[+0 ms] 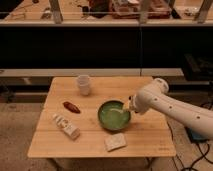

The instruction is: Drag the ceramic bowl in a circle

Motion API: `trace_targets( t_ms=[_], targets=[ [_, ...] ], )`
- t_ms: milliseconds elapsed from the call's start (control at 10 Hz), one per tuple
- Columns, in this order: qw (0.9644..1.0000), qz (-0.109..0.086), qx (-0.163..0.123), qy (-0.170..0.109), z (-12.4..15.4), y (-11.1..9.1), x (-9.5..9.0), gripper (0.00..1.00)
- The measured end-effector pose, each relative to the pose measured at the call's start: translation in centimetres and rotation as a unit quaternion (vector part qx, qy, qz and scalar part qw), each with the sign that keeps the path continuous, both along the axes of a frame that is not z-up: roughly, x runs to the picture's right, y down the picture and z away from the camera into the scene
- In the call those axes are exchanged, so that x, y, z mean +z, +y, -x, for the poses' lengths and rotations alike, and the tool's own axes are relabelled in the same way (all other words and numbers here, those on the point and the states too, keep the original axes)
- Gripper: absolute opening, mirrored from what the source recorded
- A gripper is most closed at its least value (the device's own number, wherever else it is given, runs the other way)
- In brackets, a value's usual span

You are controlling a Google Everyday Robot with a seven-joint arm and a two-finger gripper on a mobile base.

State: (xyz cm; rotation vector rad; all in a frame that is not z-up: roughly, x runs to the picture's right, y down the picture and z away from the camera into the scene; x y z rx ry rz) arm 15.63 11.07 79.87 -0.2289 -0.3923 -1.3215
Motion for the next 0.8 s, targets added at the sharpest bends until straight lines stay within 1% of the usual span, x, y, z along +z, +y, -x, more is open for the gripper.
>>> trace_targets(
  t_ms=[200, 500, 700, 800],
  targets=[
    [0.9999, 0.002, -0.005, -0.013, 0.5, 0.0, 1.4, 0.65],
    [0.9997, 0.003, -0.003, -0.024, 0.8, -0.1, 3.3, 0.64],
    [0.9997, 0.001, 0.004, -0.024, 0.4, -0.2, 4.0, 0.55],
    [0.9997, -0.001, 0.006, -0.024, 0.4, -0.4, 4.2, 0.54]
  ],
)
